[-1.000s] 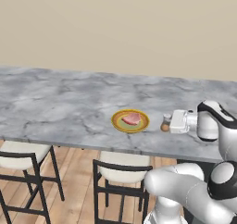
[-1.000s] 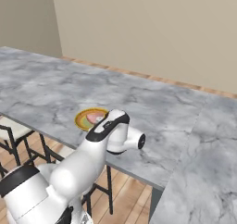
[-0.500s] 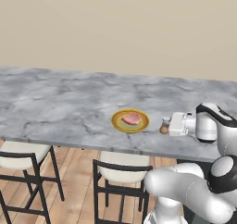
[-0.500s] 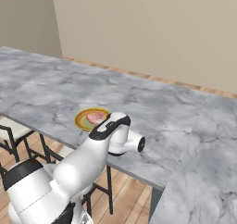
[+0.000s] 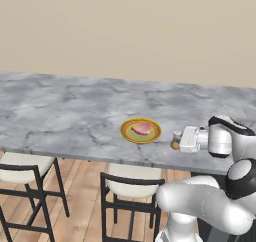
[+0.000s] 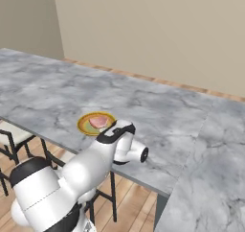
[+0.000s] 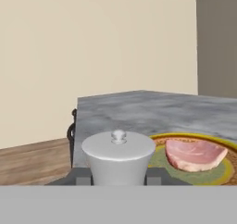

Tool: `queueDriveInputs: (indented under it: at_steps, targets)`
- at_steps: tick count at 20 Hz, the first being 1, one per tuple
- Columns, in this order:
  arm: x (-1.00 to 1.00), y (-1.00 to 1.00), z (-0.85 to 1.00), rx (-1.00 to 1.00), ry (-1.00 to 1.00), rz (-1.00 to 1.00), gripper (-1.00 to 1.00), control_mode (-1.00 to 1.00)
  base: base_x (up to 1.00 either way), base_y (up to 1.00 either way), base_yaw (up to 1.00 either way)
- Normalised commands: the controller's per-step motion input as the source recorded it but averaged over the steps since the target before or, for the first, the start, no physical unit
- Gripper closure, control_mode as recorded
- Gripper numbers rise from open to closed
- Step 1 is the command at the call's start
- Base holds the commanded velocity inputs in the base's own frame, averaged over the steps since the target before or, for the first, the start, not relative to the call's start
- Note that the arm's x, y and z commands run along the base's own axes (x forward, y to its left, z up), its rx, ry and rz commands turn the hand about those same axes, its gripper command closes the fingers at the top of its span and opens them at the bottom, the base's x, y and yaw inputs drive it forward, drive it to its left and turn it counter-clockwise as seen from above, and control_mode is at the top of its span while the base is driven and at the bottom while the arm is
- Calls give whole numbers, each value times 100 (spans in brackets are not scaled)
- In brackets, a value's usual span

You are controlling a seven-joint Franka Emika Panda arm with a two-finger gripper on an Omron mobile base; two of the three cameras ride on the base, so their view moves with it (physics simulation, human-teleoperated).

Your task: Retrieve the shaker from the cabinet and place it next the steak on a plate on the dining table.

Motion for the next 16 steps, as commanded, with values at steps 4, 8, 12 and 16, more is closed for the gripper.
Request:
queueDriveInputs:
  at_steps: [4,8,12,16]
  targets:
    - [22,0,0,0,0,0,100,-100,0,0,0]
    - [38,-6,0,0,0,0,100,-100,0,0,0]
    - [32,-16,0,0,0,0,100,-100,0,0,0]
    - [23,-26,-5,0,0,0,100,-100,0,0,0]
